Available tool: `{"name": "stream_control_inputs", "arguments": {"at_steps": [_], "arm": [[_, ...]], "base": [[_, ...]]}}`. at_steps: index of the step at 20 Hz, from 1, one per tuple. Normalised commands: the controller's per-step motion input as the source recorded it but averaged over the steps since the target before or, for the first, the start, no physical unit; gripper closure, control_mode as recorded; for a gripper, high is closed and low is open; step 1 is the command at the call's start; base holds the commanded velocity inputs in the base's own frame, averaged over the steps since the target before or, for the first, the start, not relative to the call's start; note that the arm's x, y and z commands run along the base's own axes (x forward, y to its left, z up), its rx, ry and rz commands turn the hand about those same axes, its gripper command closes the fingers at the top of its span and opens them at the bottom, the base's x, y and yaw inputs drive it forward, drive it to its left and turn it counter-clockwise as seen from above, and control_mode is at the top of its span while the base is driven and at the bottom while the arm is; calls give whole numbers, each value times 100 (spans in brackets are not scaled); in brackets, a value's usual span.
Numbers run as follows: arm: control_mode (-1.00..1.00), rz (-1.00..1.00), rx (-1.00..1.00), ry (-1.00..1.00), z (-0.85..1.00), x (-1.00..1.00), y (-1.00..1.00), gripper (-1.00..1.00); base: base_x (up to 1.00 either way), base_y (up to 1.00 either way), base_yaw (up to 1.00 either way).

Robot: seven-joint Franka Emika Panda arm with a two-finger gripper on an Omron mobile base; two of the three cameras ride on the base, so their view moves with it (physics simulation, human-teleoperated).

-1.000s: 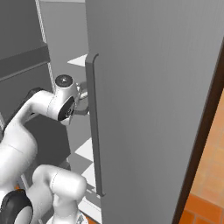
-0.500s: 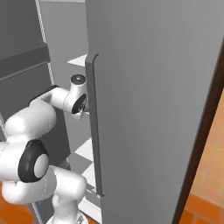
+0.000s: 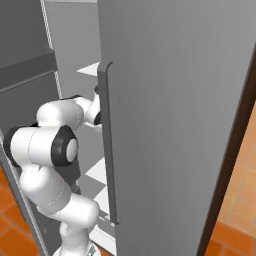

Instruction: Take the meat container that has the fish and place it on the second highest rack of the freezer. Then take the vegetable container that has the tomato and broccoli and place it on the highest rack of the freezer.

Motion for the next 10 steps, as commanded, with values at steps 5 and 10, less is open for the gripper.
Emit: {"name": "stream_control_inputs", "arguments": {"at_steps": [5, 10], "arm": [[-100, -5, 0, 0, -30, 83, -2, 100], [-100, -3, 0, 2, -45, 60, -6, 100]], "base": [[0, 0, 0], [0, 0, 0]]}}
